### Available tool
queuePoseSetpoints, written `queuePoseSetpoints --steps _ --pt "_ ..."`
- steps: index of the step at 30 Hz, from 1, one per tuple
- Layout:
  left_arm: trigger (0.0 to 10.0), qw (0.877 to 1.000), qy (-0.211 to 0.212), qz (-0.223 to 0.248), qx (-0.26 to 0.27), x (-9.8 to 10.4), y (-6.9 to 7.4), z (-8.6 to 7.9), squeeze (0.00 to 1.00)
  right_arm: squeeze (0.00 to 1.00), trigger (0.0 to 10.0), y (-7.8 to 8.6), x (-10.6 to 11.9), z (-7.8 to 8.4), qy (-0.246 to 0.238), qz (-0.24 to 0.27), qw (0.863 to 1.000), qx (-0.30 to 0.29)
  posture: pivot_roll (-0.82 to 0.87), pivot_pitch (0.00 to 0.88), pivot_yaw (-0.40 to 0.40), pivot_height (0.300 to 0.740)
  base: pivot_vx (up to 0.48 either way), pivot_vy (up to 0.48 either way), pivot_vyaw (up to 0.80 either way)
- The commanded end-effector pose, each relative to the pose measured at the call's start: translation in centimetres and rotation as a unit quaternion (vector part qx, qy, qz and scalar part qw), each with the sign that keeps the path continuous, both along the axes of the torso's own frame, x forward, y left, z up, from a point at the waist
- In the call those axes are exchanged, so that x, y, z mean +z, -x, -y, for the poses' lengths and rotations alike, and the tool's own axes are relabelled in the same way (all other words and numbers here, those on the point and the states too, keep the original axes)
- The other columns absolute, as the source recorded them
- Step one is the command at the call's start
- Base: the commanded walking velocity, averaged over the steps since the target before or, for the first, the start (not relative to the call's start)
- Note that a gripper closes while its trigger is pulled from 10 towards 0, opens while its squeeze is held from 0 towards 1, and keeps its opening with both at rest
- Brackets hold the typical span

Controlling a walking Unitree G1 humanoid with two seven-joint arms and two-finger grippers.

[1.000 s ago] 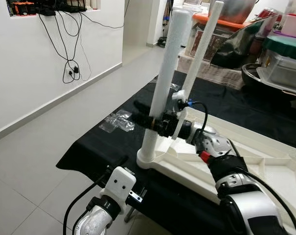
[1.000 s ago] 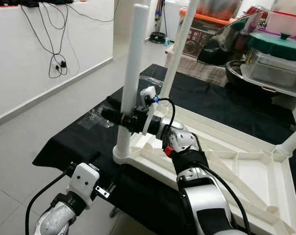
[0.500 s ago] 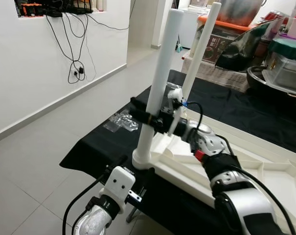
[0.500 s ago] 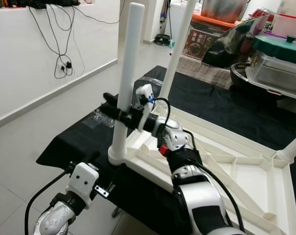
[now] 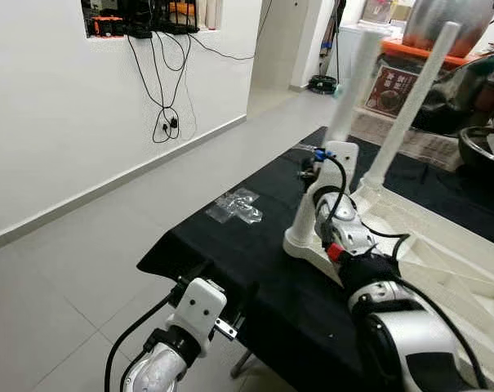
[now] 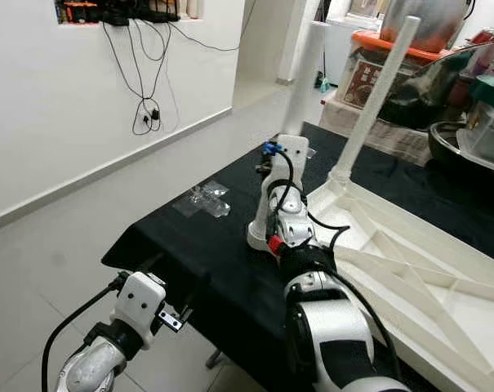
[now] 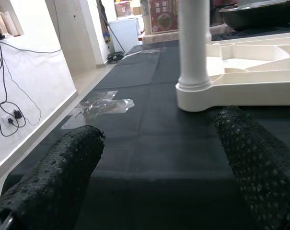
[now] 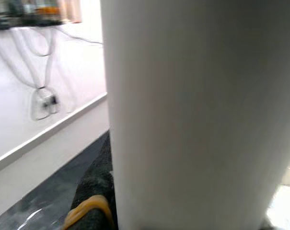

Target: Building children table

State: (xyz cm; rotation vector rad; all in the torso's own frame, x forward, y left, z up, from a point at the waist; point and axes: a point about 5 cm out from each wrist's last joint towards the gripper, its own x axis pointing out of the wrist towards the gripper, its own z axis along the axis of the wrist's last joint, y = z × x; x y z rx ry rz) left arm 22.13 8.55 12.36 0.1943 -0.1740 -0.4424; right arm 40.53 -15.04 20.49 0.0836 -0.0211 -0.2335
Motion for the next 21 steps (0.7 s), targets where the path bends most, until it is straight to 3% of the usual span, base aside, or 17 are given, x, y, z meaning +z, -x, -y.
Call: queuePoseSetpoints --steps 1,3,4,8,9,12,13,14,15,16,17,18,19,20,21 --pt "10.0 1.0 -0.005 -0.005 -0.005 -0.2 0.0 0.2 0.0 0.0 10.0 0.3 -1.6 -0.3 -0.006 -0.029 0.999 -0.018 0.06 0.012 -0.132 0.74 0.0 0.0 0.0" --pt "10.0 1.0 -0.005 -0.005 -0.005 -0.2 0.0 0.2 0.0 0.0 10.0 0.1 -1.3 -1.1 -0.028 -0.014 0.999 0.01 0.06 0.012 -0.132 0.74 0.0 0.0 0.0" --pt "10.0 1.0 -0.005 -0.005 -0.004 -0.2 0.0 0.2 0.0 1.0 10.0 0.1 -0.8 -1.9 -0.032 0.011 0.998 0.044 0.06 0.01 -0.136 0.74 0.0 0.0 0.0" --pt "10.0 1.0 -0.004 -0.005 -0.004 -0.2 0.0 0.2 0.0 1.0 10.0 -0.1 -0.3 -2.9 -0.059 0.045 0.991 0.114 0.06 0.01 -0.137 0.74 0.0 0.0 0.0" --pt "10.0 1.0 -0.004 -0.005 -0.004 -0.2 0.0 0.2 0.0 0.0 10.0 -0.1 -0.2 -3.5 -0.064 0.047 0.985 0.155 0.07 0.009 -0.139 0.74 0.0 0.0 0.0" --pt "10.0 1.0 -0.004 -0.005 -0.003 -0.2 0.0 0.2 0.0 0.0 10.0 -0.1 -0.1 -3.8 -0.066 0.049 0.98 0.182 0.07 0.009 -0.139 0.74 0.0 0.0 0.0" --pt "10.0 1.0 -0.004 -0.005 -0.003 -0.2 0.0 0.2 0.0 0.0 10.0 0.1 -0.5 -5.1 -0.096 0.027 0.955 0.278 0.07 0.004 -0.137 0.74 0.0 0.0 0.0" --pt "10.0 1.0 -0.004 -0.005 -0.003 -0.2 0.0 0.2 0.0 0.0 10.0 1.0 -0.7 -6.0 -0.106 0.021 0.91 0.401 0.06 0.0 -0.136 0.74 0.0 0.0 0.0" --pt "10.0 1.0 -0.004 -0.005 -0.003 -0.2 0.0 0.2 0.0 0.0 10.0 1.0 -0.7 -6.0 -0.106 0.021 0.91 0.401 0.06 0.0 -0.136 0.74 0.0 0.0 0.0" --pt "10.0 1.0 -0.004 -0.005 -0.004 -0.3 0.0 0.2 0.0 0.0 10.0 2.2 -0.6 -6.4 -0.12 0.02 0.851 0.511 0.07 0.0 -0.138 0.74 0.0 0.0 0.0" --pt "10.0 1.0 -0.004 -0.005 -0.004 -0.3 0.0 0.2 0.0 0.0 10.0 2.2 -0.6 -6.4 -0.12 0.02 0.851 0.511 0.07 0.0 -0.138 0.74 0.0 0.0 0.0" --pt "10.0 1.0 -0.004 -0.006 -0.005 -0.3 0.0 0.2 0.0 0.0 10.0 3.5 -0.2 -6.3 -0.125 0.033 0.786 0.604 0.06 0.0 -0.135 0.74 0.0 0.0 0.0" --pt "10.0 1.0 -0.004 -0.006 -0.005 -0.3 0.0 0.2 0.0 0.0 10.0 3.5 -0.2 -6.3 -0.125 0.033 0.786 0.604 0.06 0.0 -0.135 0.74 0.0 0.0 0.0" --pt "10.0 1.0 -0.004 -0.006 -0.006 -0.3 0.1 0.3 0.0 0.0 10.0 4.2 0.4 -5.6 -0.129 0.041 0.73 0.67 0.07 0.0 -0.139 0.74 0.0 0.0 0.0" --pt "10.0 1.0 -0.004 -0.006 -0.006 -0.3 0.1 0.3 0.0 0.0 10.0 4.2 0.4 -5.6 -0.129 0.041 0.73 0.67 0.07 0.0 -0.139 0.74 0.0 0.0 0.0"
